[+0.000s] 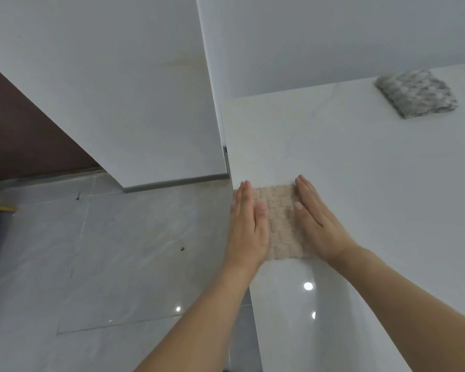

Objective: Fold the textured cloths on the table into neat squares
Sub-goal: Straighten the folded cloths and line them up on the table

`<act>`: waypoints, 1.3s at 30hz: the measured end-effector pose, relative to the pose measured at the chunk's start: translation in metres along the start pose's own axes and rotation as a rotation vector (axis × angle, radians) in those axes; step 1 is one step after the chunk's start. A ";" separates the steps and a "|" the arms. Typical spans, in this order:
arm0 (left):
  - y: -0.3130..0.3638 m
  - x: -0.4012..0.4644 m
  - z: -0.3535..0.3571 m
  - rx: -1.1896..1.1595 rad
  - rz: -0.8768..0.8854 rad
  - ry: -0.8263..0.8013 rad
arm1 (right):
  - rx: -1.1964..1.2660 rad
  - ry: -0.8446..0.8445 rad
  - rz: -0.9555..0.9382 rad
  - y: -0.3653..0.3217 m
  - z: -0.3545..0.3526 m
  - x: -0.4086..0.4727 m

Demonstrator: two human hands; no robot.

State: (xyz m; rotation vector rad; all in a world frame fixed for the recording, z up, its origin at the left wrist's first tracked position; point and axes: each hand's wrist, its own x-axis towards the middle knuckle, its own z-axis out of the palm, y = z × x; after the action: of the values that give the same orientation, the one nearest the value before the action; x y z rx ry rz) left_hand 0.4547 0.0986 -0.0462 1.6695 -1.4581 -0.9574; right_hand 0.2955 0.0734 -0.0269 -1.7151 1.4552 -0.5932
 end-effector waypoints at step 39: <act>0.013 0.147 -0.017 0.432 0.778 -1.079 | -0.131 0.902 0.788 -0.042 0.099 -0.001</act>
State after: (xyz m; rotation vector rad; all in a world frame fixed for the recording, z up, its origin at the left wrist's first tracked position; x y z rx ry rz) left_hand 0.4761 -0.0479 -0.0383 0.5641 -2.8773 -1.1501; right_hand 0.3969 0.1022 -0.0500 -0.7854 2.6371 -0.8667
